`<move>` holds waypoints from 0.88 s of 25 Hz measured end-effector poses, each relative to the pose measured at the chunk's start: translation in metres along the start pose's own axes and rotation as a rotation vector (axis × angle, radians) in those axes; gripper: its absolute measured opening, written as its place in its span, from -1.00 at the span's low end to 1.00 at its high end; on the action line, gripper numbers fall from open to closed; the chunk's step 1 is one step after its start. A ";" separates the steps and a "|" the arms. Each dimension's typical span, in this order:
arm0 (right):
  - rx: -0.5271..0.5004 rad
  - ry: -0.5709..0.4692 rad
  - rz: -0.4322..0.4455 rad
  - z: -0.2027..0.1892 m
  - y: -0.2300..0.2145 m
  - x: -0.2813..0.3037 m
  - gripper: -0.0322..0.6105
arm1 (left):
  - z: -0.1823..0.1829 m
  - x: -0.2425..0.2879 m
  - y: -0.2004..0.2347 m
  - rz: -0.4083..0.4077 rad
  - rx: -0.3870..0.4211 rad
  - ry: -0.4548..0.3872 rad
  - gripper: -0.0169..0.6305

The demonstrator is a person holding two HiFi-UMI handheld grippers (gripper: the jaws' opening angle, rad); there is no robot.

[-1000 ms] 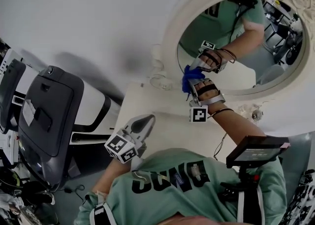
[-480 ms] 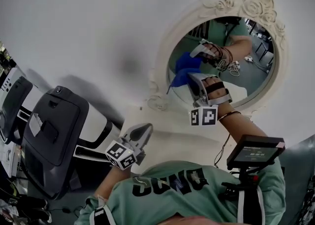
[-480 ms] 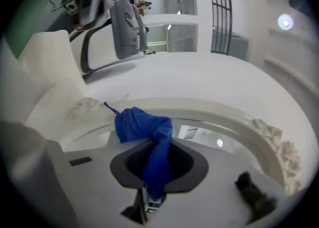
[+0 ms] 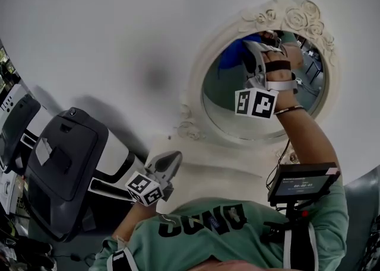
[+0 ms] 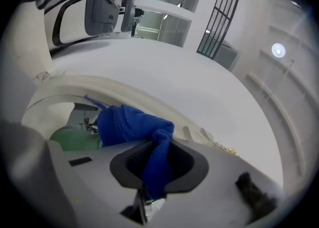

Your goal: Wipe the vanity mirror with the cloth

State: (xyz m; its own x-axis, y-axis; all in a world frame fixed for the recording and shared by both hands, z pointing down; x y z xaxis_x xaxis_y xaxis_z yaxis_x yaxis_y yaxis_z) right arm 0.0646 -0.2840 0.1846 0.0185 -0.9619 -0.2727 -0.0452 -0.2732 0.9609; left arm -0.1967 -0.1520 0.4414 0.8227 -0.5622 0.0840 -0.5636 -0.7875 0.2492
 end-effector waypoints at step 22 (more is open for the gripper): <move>-0.202 -0.038 0.549 -0.016 0.355 -0.100 -0.73 | -0.037 -0.002 0.014 0.043 -0.084 0.143 -0.92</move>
State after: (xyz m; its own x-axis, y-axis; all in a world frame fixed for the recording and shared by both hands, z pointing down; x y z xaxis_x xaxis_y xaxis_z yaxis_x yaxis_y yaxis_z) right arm 0.0630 -0.2848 0.5536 0.0101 -0.9629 0.2698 0.1530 0.2681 0.9512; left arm -0.2034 -0.1524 0.4803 0.8032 -0.5489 0.2312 -0.5956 -0.7360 0.3218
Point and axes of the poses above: the fingertips, and each gripper's own axes: x forward along the fingers, y to its left, z out of its top, the point moved 10 cm from there along -x, backward along the fingers, and after that the axes turned 10 degrees about y, right-handed, at the moved point
